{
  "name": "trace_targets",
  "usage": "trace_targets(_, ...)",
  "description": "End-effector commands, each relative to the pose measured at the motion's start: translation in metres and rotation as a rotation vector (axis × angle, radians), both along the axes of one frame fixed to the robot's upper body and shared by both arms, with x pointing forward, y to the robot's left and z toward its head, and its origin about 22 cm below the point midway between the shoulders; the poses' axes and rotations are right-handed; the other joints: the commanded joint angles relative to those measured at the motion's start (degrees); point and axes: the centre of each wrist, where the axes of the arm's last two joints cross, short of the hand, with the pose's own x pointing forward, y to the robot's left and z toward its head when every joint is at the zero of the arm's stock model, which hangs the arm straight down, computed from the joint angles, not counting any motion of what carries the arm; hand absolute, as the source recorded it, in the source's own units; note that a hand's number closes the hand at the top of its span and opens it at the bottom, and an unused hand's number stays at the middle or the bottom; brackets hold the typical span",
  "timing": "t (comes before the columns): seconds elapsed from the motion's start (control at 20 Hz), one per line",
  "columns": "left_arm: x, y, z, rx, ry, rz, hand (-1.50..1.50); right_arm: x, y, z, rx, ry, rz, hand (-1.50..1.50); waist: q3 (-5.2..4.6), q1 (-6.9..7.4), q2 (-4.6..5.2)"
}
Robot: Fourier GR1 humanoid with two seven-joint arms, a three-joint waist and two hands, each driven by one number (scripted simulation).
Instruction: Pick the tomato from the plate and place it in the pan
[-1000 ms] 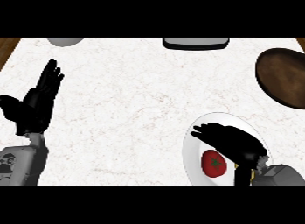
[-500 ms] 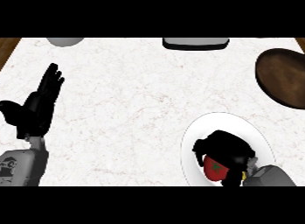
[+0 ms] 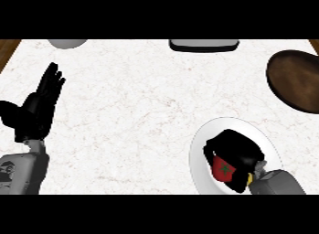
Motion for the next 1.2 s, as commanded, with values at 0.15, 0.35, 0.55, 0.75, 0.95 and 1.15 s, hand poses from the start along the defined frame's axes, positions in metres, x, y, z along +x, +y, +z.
trace_targets(0.15, -0.003, 0.005, -0.002, 0.003, 0.006, 0.005, 0.00, 0.036, 0.001, 0.008, 0.003, -0.056, -0.740, 1.50, -0.12, 0.00, 0.44)
trace_targets(0.35, 0.000, -0.002, -0.006, -0.001, 0.010, -0.032, 0.00, 0.065, 0.018, 0.063, 0.025, -0.380, -1.008, 1.50, -0.05, 2.08, 0.46)
trace_targets(0.55, 0.003, -0.016, 0.002, -0.010, -0.008, -0.052, 0.00, 0.089, 0.043, 0.108, 0.124, -0.551, -1.173, 1.50, 0.05, 3.15, 0.41)
trace_targets(0.75, -0.002, -0.008, -0.011, -0.007, -0.009, -0.010, 0.00, 0.114, 0.057, 0.131, 0.146, -0.676, -1.263, 1.50, 0.01, 2.19, 0.47)
trace_targets(0.95, -0.007, -0.004, -0.020, -0.005, 0.005, -0.010, 0.00, 0.132, 0.034, 0.136, 0.219, -0.728, -1.341, 1.50, 0.05, 1.31, 0.36)
trace_targets(1.15, 0.000, -0.006, -0.002, -0.002, -0.012, -0.015, 0.00, 0.137, 0.010, 0.160, 0.489, -0.728, -1.422, 1.50, 0.12, 1.02, 0.31)
